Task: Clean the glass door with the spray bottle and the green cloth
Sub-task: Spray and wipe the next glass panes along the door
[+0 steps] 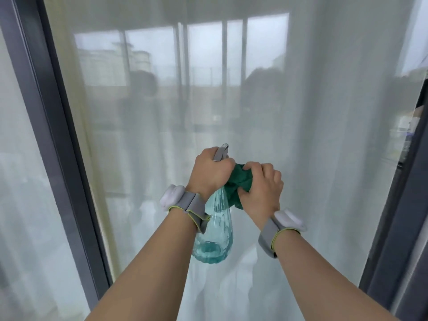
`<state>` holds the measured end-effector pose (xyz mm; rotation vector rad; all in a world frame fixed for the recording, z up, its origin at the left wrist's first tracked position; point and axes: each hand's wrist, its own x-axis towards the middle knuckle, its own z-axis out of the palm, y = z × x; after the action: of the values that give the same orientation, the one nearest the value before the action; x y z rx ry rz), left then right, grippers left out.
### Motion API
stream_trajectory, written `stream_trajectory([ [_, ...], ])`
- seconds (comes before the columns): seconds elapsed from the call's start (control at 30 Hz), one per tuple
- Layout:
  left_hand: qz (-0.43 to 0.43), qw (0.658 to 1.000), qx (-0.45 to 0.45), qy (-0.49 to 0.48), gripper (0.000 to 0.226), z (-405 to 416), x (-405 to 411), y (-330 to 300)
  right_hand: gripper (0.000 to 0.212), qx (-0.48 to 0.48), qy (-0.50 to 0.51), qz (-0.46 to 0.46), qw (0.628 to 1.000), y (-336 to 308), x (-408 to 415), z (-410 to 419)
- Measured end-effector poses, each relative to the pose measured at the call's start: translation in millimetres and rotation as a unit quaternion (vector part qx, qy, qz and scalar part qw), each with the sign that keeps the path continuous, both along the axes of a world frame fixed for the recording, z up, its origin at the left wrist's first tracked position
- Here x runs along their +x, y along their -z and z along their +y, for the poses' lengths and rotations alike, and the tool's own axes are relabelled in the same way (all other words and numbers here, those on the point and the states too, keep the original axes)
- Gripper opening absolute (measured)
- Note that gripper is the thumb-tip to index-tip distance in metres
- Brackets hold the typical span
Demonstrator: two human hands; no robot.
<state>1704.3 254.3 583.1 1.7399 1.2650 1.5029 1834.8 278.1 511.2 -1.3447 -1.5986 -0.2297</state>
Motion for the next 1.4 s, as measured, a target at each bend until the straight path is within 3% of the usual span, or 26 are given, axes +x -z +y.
stream_trajectory([
  [0.23, -0.052, 0.998, -0.007, -0.018, 0.02, -0.9, 8.4, 7.0, 0.046, -0.005, -0.018, -0.041, 0.999, -0.9, 15.3, -3.0],
  [0.53, -0.051, 0.998, 0.009, -0.023, 0.021, 1.4, 16.0, 10.0, 0.043, -0.039, -0.053, -0.089, 0.994, -11.7, 26.3, 0.8],
  [0.73, -0.046, 0.999, 0.006, -0.028, 0.034, 5.6, 22.3, 0.9, 0.044, -0.043, -0.051, -0.125, 0.99, -13.5, 37.7, 8.8],
  [1.13, -0.003, 0.999, -0.028, -0.039, 0.019, 8.8, 12.3, -3.5, 0.05, 0.036, -0.059, -0.175, 0.982, 10.3, 14.9, 17.5],
  [1.23, -0.017, 0.996, 0.017, -0.087, 0.012, 4.5, 1.1, -6.9, 0.05, 0.072, -0.024, -0.191, 0.979, -8.8, 2.4, 32.2],
  [1.3, -0.015, 0.993, 0.036, -0.112, 0.018, 4.0, -5.8, -9.8, 0.047, 0.098, -0.002, -0.203, 0.974, -27.6, 1.6, 39.0],
  [1.4, -0.032, 0.989, 0.054, -0.13, 0.018, 4.9, -17.6, -18.1, 0.047, 0.151, 0.045, -0.156, 0.975, -69.4, 8.5, 42.8],
])
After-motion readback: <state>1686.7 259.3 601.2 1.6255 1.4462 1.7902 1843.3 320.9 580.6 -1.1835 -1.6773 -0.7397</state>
